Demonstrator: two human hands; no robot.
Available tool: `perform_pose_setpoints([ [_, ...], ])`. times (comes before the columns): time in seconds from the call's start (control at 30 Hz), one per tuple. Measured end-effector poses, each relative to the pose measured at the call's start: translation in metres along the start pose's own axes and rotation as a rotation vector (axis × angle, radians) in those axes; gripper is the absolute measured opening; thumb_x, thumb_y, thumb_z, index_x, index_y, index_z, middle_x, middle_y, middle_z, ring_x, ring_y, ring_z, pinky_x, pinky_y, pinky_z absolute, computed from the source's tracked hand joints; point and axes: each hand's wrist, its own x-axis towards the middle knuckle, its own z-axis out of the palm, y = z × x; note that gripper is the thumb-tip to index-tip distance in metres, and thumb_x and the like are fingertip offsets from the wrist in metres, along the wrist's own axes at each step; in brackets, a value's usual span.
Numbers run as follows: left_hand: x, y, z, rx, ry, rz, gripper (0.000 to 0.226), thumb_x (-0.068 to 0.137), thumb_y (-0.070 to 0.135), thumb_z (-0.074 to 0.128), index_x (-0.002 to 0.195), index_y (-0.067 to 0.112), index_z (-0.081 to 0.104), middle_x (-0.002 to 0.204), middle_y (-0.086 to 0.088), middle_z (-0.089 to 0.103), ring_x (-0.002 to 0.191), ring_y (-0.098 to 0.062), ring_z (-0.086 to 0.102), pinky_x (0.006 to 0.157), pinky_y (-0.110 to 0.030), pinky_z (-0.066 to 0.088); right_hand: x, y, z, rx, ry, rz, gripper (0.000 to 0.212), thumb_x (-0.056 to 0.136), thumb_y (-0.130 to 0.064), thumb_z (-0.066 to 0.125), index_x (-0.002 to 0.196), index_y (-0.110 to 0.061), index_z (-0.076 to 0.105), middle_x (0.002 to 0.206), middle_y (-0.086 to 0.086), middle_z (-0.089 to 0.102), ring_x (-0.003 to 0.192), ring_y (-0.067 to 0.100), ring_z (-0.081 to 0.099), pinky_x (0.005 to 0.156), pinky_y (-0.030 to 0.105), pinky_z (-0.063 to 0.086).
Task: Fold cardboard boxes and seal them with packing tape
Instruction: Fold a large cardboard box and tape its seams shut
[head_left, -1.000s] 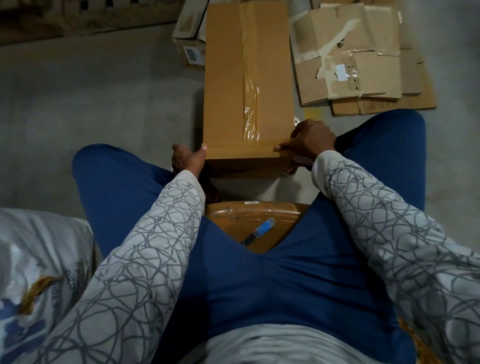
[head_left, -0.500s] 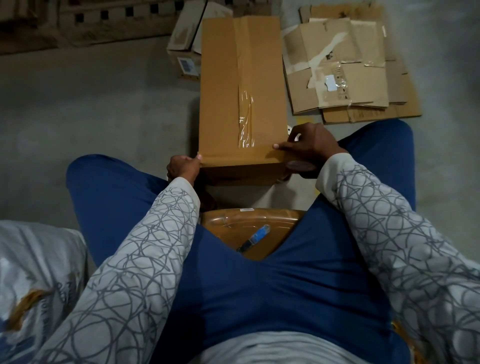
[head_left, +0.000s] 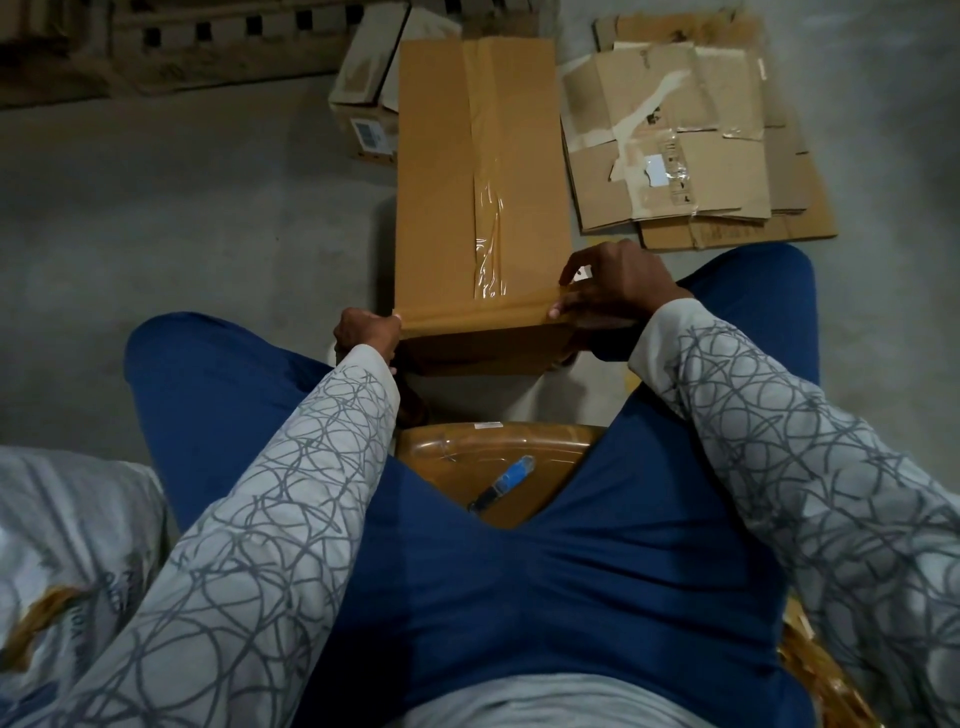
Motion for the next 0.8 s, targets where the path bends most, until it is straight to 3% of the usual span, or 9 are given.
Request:
perform_pose_setpoints([
  [0.1, -0.001, 0.004, 0.003, 0.02, 0.012, -0.023, 0.019, 0.089, 0.024, 0.076, 0.094, 0.008, 0.068, 0.076, -0.012, 0.072, 0.06, -0.024, 0.072, 0.051, -0.048, 0.061, 0.004, 0.004, 0.005, 0.054, 0.016, 0.067, 0.072, 0.059, -0.074, 0.08, 0.111, -0.027, 0.067, 0.106, 0.005, 0.064, 0.104, 0.029, 0.063, 0.079, 0.034, 0.044],
  [0.23, 0.002, 0.006, 0.004, 0.029, 0.029, -0.02, 0.023, 0.09, 0.021, 0.075, 0.079, 0.01, 0.058, 0.077, -0.013, 0.072, 0.059, -0.024, 0.071, 0.053, -0.053, 0.061, 0.008, 0.005, 0.011, 0.066, 0.032, 0.1, 0.082, 0.057, -0.076, 0.08, 0.114, -0.022, 0.056, 0.097, 0.003, 0.058, 0.098, 0.03, 0.061, 0.078, 0.038, 0.045],
  [0.47, 0.006, 0.006, 0.006, 0.068, 0.065, -0.014, 0.023, 0.089, 0.019, 0.074, 0.075, 0.009, 0.059, 0.079, -0.013, 0.073, 0.055, -0.025, 0.071, 0.055, -0.05, 0.062, 0.014, 0.012, 0.018, 0.018, -0.004, 0.128, 0.079, 0.065, -0.072, 0.079, 0.115, -0.019, 0.051, 0.111, 0.013, 0.064, 0.099, 0.033, 0.061, 0.082, 0.042, 0.047],
  [0.57, 0.01, 0.005, 0.01, 0.1, 0.074, -0.014, 0.015, 0.088, 0.015, 0.073, 0.081, 0.003, 0.067, 0.077, -0.014, 0.072, 0.05, -0.025, 0.07, 0.049, -0.052, 0.06, 0.018, 0.016, 0.019, -0.048, -0.02, 0.129, 0.072, 0.075, -0.069, 0.074, 0.118, -0.017, 0.049, 0.111, 0.013, 0.064, 0.096, 0.034, 0.061, 0.08, 0.041, 0.045],
  [0.67, 0.012, 0.004, 0.01, 0.098, 0.082, -0.013, 0.013, 0.087, 0.016, 0.072, 0.085, 0.003, 0.07, 0.077, -0.013, 0.073, 0.049, -0.024, 0.07, 0.046, -0.052, 0.059, 0.018, 0.021, 0.018, -0.184, -0.052, 0.152, 0.08, 0.073, -0.081, 0.064, 0.121, -0.018, 0.05, 0.113, 0.015, 0.065, 0.099, 0.035, 0.064, 0.08, 0.041, 0.045],
  [0.8, 0.007, 0.004, 0.01, 0.049, 0.041, -0.022, 0.015, 0.091, 0.019, 0.073, 0.092, 0.004, 0.069, 0.077, -0.012, 0.073, 0.058, -0.022, 0.071, 0.048, -0.047, 0.061, 0.02, 0.027, 0.016, -0.149, -0.112, 0.113, 0.067, 0.069, -0.085, 0.063, 0.104, -0.028, 0.061, 0.101, 0.007, 0.064, 0.09, 0.028, 0.059, 0.077, 0.037, 0.044],
])
